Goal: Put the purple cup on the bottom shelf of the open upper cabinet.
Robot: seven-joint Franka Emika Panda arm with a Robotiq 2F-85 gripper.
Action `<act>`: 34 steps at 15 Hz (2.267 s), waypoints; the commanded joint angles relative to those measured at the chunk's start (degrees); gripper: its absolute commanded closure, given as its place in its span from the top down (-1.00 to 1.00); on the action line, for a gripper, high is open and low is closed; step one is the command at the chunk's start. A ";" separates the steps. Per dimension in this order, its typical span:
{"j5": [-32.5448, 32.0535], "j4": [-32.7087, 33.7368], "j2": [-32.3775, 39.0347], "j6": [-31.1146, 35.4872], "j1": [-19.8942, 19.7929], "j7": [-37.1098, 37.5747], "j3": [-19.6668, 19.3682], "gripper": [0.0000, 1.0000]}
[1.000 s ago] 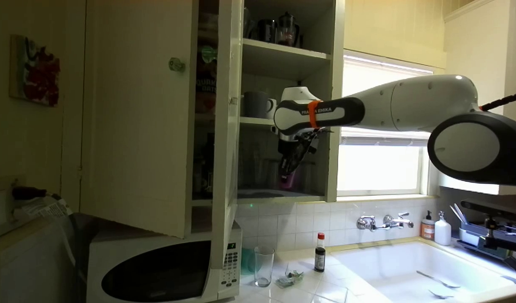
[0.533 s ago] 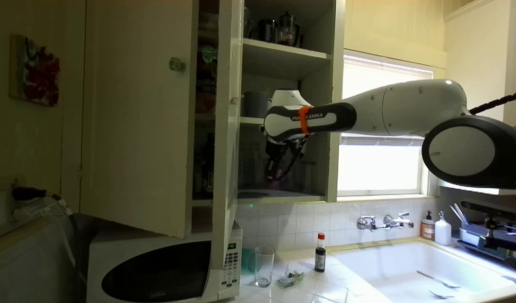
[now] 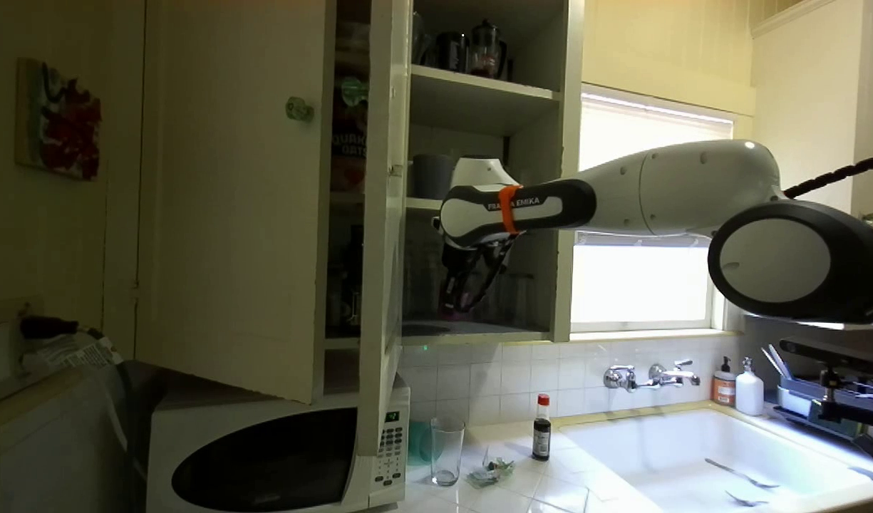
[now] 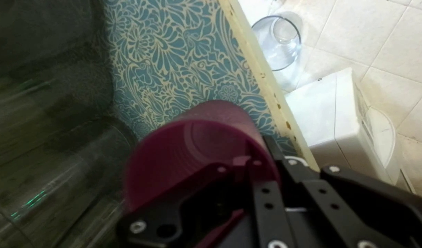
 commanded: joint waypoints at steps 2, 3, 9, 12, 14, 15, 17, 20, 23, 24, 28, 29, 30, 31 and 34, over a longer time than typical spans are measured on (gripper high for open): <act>0.05 0.36 1.09 1.05 -0.51 0.71 -0.49 -0.98; 0.05 0.71 1.39 0.91 -0.70 0.29 -0.61 -0.98; 0.01 1.90 2.47 0.90 -1.37 -0.58 -1.03 -0.39; -0.40 2.06 2.45 0.66 -1.35 -0.90 -1.25 0.02; -0.76 2.09 2.28 0.54 -1.26 -0.92 -1.44 0.34; -0.89 2.19 2.26 0.42 -1.22 -0.96 -1.52 0.47; -1.31 2.23 2.09 0.58 -1.08 -0.86 -1.68 0.78; -1.42 2.24 1.42 0.80 -0.92 -0.49 -1.72 1.00; -1.14 2.10 0.32 1.27 -0.67 -0.19 -1.50 1.00; -1.34 2.14 0.05 1.42 -0.47 -0.01 -1.54 1.00; -1.86 0.79 -1.66 0.74 0.40 2.45 -1.85 1.00; -2.18 0.18 -2.37 -0.11 0.80 4.02 -2.07 1.00; -3.09 -0.86 -3.35 -0.38 1.46 6.47 -2.57 1.00; -4.18 -1.63 -4.09 -0.62 2.07 8.82 -3.02 1.00; -7.47 -3.51 -5.41 1.64 3.73 11.50 -2.96 1.00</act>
